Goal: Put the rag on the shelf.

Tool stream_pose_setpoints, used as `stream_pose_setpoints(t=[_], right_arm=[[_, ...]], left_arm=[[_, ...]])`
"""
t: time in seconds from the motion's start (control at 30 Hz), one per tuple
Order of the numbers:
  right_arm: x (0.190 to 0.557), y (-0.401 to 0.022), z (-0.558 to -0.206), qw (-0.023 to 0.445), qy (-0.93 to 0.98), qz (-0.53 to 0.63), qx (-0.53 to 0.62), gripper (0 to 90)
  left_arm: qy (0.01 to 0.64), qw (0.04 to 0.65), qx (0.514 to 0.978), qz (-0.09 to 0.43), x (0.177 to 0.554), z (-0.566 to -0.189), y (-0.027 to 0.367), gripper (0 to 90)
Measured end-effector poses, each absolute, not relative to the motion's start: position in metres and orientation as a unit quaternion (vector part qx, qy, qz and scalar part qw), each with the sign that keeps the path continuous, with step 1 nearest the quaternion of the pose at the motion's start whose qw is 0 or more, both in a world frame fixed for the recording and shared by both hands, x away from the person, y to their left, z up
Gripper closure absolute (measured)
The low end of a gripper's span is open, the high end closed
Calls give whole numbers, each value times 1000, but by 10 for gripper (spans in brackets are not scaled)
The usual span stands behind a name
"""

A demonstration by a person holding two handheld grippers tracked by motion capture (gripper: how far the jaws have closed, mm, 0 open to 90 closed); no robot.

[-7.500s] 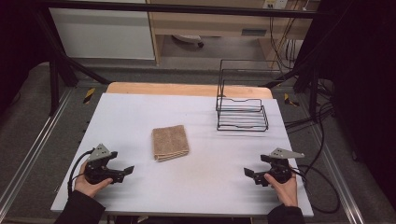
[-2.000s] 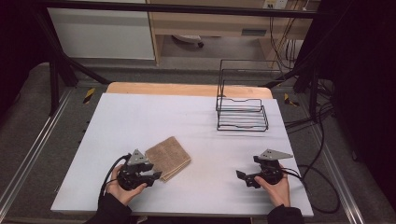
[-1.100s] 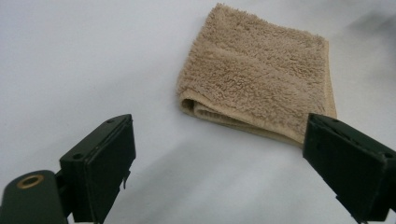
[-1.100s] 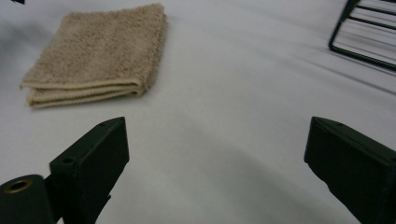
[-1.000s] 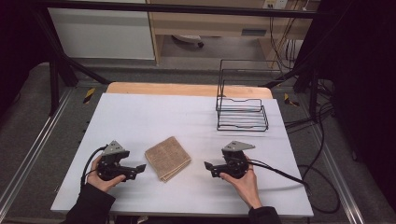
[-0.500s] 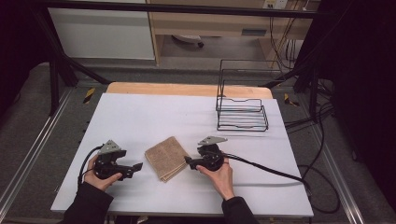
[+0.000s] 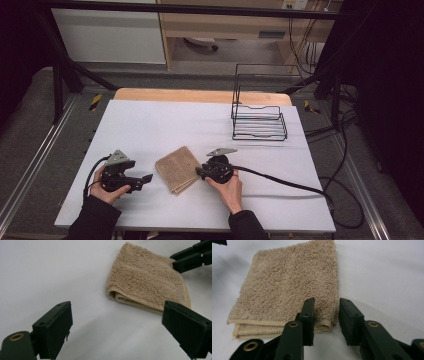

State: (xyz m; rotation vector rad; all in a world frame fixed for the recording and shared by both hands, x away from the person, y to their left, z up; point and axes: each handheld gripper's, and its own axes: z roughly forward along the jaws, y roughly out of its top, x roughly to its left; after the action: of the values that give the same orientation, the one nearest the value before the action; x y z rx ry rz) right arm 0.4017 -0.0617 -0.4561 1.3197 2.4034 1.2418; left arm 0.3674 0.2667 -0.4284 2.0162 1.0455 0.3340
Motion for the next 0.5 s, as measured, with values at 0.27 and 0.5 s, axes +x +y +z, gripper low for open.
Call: stream_pose_setpoints(t=[0.27,0.5], right_arm=[[400,-61,-456,46,784,416,458,828],[403,-66,-444,38,785,418,456,849]], left_arm=[[420,412,797,136,368,-428,267,118],[421,417,793,143,372,-426,266,193]])
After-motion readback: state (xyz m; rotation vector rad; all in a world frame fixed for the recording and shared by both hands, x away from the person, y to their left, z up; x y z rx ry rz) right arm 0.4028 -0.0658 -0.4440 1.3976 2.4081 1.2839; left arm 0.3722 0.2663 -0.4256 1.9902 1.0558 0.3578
